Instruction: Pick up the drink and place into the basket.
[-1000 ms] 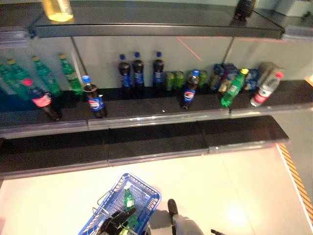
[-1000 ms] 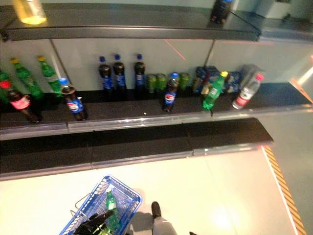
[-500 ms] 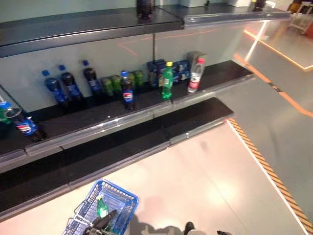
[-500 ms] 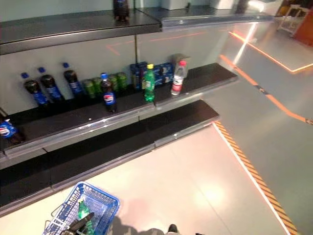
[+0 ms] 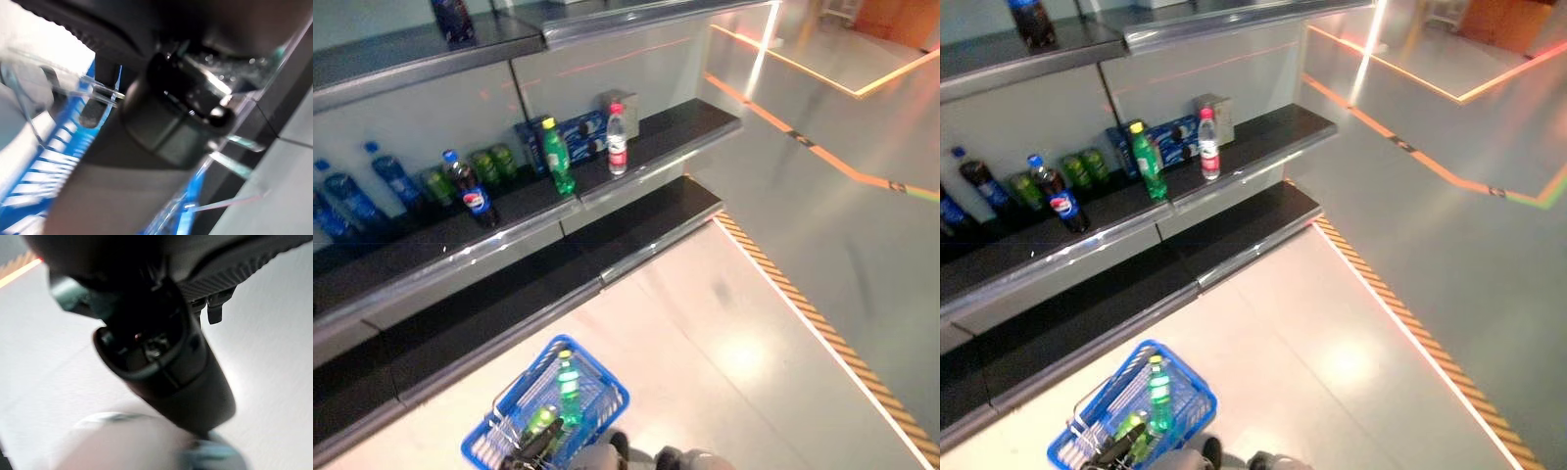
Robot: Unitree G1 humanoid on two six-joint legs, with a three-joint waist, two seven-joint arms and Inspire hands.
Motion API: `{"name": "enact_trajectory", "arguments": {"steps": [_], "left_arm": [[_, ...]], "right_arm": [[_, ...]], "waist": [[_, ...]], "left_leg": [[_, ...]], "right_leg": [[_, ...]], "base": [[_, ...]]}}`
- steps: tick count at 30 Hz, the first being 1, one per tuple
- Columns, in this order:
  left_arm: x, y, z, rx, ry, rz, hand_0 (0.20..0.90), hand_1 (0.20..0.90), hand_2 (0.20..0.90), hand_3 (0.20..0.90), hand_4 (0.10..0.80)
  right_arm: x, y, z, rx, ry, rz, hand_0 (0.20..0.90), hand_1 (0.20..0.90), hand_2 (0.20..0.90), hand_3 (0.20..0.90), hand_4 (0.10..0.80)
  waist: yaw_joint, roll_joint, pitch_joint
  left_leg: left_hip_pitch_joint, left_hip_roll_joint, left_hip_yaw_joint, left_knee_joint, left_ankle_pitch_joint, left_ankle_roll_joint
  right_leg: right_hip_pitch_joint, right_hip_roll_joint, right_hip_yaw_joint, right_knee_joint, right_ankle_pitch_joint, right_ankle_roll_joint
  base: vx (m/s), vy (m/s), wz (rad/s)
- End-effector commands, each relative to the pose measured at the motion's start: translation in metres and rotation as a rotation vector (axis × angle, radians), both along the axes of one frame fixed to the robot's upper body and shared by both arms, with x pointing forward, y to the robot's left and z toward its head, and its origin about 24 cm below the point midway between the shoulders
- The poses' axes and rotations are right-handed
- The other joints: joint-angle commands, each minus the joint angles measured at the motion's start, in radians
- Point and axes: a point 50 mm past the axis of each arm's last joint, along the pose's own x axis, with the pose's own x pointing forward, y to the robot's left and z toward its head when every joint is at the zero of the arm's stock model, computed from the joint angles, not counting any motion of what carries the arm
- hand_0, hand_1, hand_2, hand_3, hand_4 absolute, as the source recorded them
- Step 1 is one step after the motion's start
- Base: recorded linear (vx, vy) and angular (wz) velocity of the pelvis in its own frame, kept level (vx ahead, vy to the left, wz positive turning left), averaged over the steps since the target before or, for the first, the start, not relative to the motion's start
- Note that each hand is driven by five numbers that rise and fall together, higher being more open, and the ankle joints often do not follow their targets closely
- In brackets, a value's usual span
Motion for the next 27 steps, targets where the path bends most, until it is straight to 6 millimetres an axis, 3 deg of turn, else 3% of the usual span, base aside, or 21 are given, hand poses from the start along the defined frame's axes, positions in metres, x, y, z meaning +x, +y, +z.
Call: {"name": "enact_trajectory", "arguments": {"steps": [1, 3, 4, 5, 6, 8, 9, 10, 12, 13, 15, 17, 19, 20, 22, 25, 27], "left_arm": [[-0.031, -0.006, -0.007, -0.024, 0.016, 0.072, 0.300, 0.300, 0.300, 0.200, 0.100], [-0.028, 0.000, -0.005, -0.006, 0.028, 0.073, 0.300, 0.300, 0.300, 0.200, 0.100], [-0.024, 0.002, -0.004, 0.002, 0.020, 0.057, 0.300, 0.300, 0.300, 0.200, 0.100], [-0.019, 0.004, -0.002, 0.004, 0.007, 0.045, 0.300, 0.300, 0.300, 0.200, 0.100], [-0.015, 0.004, -0.001, 0.003, -0.003, 0.038, 0.300, 0.300, 0.300, 0.200, 0.100], [-0.002, 0.000, 0.001, -0.013, -0.051, 0.003, 0.300, 0.300, 0.300, 0.200, 0.100], [0.001, -0.001, 0.002, -0.015, -0.058, -0.007, 0.300, 0.300, 0.300, 0.200, 0.100], [0.012, -0.006, 0.004, -0.026, -0.085, -0.044, 0.300, 0.300, 0.300, 0.200, 0.100], [0.024, -0.012, 0.006, -0.038, -0.119, -0.089, 0.300, 0.300, 0.300, 0.200, 0.100], [0.024, -0.014, 0.006, -0.037, -0.128, -0.101, 0.300, 0.300, 0.300, 0.200, 0.100], [0.021, -0.015, 0.005, -0.032, -0.127, -0.083, 0.300, 0.300, 0.300, 0.200, 0.100], [0.018, -0.013, 0.005, -0.025, -0.126, -0.074, 0.300, 0.300, 0.300, 0.200, 0.100], [0.008, -0.013, 0.002, -0.006, -0.091, -0.065, 0.300, 0.300, 0.300, 0.200, 0.100], [0.006, -0.015, 0.000, -0.012, -0.079, -0.049, 0.300, 0.300, 0.300, 0.200, 0.100], [0.001, -0.014, -0.001, -0.016, -0.056, -0.052, 0.300, 0.300, 0.300, 0.200, 0.100], [0.000, -0.019, -0.003, -0.009, -0.045, -0.120, 0.300, 0.300, 0.300, 0.200, 0.100], [0.004, -0.022, -0.002, -0.012, -0.054, -0.144, 0.300, 0.300, 0.300, 0.200, 0.100]], "right_arm": [[0.040, 0.016, 0.008, 0.037, -0.131, 0.031, 0.900, 0.900, 0.900, 0.900, 0.800], [0.033, 0.019, 0.005, 0.043, -0.112, -0.002, 0.900, 0.900, 0.900, 0.900, 0.800], [0.031, 0.021, 0.004, 0.054, -0.126, -0.013, 0.900, 0.900, 0.900, 0.900, 0.800], [0.030, 0.022, 0.004, 0.061, -0.139, -0.010, 0.900, 0.900, 0.900, 0.900, 0.800], [0.030, 0.022, 0.004, 0.061, -0.146, -0.007, 0.900, 0.900, 0.900, 0.900, 0.800], [0.029, 0.020, 0.005, 0.048, -0.157, -0.043, 0.900, 0.900, 0.900, 0.900, 0.800], [0.029, 0.020, 0.005, 0.046, -0.159, -0.053, 0.900, 0.900, 0.900, 0.900, 0.800], [0.031, 0.016, 0.006, 0.037, -0.179, -0.078, 0.900, 0.900, 0.900, 0.900, 0.800], [0.035, 0.013, 0.007, 0.021, -0.212, -0.111, 0.900, 0.900, 0.900, 0.900, 0.800], [0.034, 0.012, 0.007, 0.018, -0.213, -0.111, 0.900, 0.900, 0.900, 0.900, 0.800], [0.032, 0.013, 0.007, 0.019, -0.204, -0.091, 0.900, 0.900, 0.900, 0.900, 0.800], [0.034, 0.014, 0.007, 0.018, -0.205, -0.074, 0.900, 0.900, 0.900, 0.900, 0.800], [0.045, 0.010, 0.010, 0.011, -0.224, -0.163, 0.900, 0.900, 0.900, 0.900, 0.800], [0.048, 0.009, 0.012, 0.007, -0.221, -0.154, 0.900, 0.900, 0.900, 0.900, 0.800], [0.051, 0.000, 0.014, -0.013, -0.237, -0.124, 0.900, 0.900, 0.900, 0.900, 0.800], [0.046, -0.013, 0.015, -0.023, -0.226, -0.194, 0.900, 0.900, 0.900, 0.900, 0.800], [0.045, -0.017, 0.016, -0.022, -0.227, -0.199, 0.900, 0.900, 0.900, 0.900, 0.800]], "waist": [[0.066, 0.003, 0.011], [0.074, -0.018, 0.004], [0.068, -0.014, 0.004], [0.062, -0.011, 0.005], [0.053, -0.008, 0.006], [0.023, -0.005, 0.002], [0.016, -0.006, 0.007], [-0.001, 0.002, 0.009], [-0.037, 0.004, 0.023], [-0.057, -0.006, 0.023], [-0.073, -0.010, 0.029], [-0.071, -0.013, 0.035], [-0.060, -0.026, 0.022], [-0.060, -0.028, 0.013], [-0.054, -0.034, 0.005], [-0.037, -0.050, 0.016], [-0.032, -0.049, 0.026]], "left_leg": [[0.016, -0.111, 0.103, -0.117, 0.041, 0.040], [0.035, -0.122, 0.095, -0.109, 0.013, 0.081], [0.063, -0.103, 0.083, -0.112, 0.006, 0.089], [0.083, -0.096, 0.051, -0.113, 0.003, 0.091], [0.097, -0.090, 0.037, -0.109, -0.002, 0.089], [0.125, -0.088, -0.032, -0.100, -0.011, 0.076], [0.134, -0.093, -0.050, -0.100, -0.014, 0.072], [0.150, -0.090, -0.108, -0.108, -0.015, 0.063], [0.187, -0.102, -0.196, -0.130, -0.045, 0.067], [0.204, -0.120, -0.237, -0.140, -0.068, 0.068], [0.241, -0.121, -0.283, -0.144, -0.097, 0.058], [0.266, -0.102, -0.299, -0.145, -0.114, 0.051], [0.304, -0.052, -0.306, -0.137, -0.127, 0.022], [0.313, -0.043, -0.307, -0.133, -0.128, 0.012], [0.288, -0.016, -0.281, -0.080, -0.078, -0.012], [0.155, -0.010, -0.217, 0.053, 0.014, -0.025], [0.124, -0.003, -0.195, 0.036, 0.021, -0.028]], "right_leg": [[0.108, 0.035, 0.031, 0.044, 0.085, 0.097], [0.077, 0.031, 0.034, 0.292, 0.218, 0.168], [0.037, 0.028, 0.030, 0.441, 0.262, 0.190], [0.007, 0.027, 0.043, 0.533, 0.285, 0.201], [-0.017, 0.014, 0.045, 0.537, 0.269, 0.189], [-0.068, -0.039, 0.066, 0.381, 0.219, 0.154], [-0.074, -0.057, 0.075, 0.330, 0.209, 0.150], [-0.100, -0.096, 0.112, 0.185, 0.219, 0.147], [-0.147, -0.138, 0.216, -0.005, 0.275, 0.168], [-0.172, -0.158, 0.287, -0.121, 0.362, 0.193], [-0.210, -0.170, 0.311, -0.206, 0.447, 0.210], [-0.233, -0.168, 0.293, -0.198, 0.445, 0.213], [-0.201, -0.153, 0.256, -0.149, 0.388, 0.185], [-0.188, -0.147, 0.248, -0.145, 0.378, 0.175], [-0.152, -0.137, 0.210, -0.149, 0.352, 0.150], [-0.073, -0.136, 0.160, -0.187, 0.330, 0.124], [-0.058, -0.134, 0.146, -0.197, 0.322, 0.122]], "base": [[0.471, -0.068, 0.61], [0.390, -0.052, -0.03], [0.318, -0.065, -0.15], [0.276, -0.070, -0.08], [0.232, -0.098, 0.33], [0.241, -0.159, 0.59], [0.256, -0.254, 0.73], [0.234, -0.279, 0.82], [0.359, -0.389, 1.26], [0.330, -0.338, 1.51], [0.333, -0.383, 1.77], [0.234, -0.347, 1.02], [0.270, -0.455, 1.13], [0.243, -0.367, 1.37], [0.177, -0.219, 0.81], [0.160, -0.201, 0.56], [0.085, -0.076, 0.57]]}}
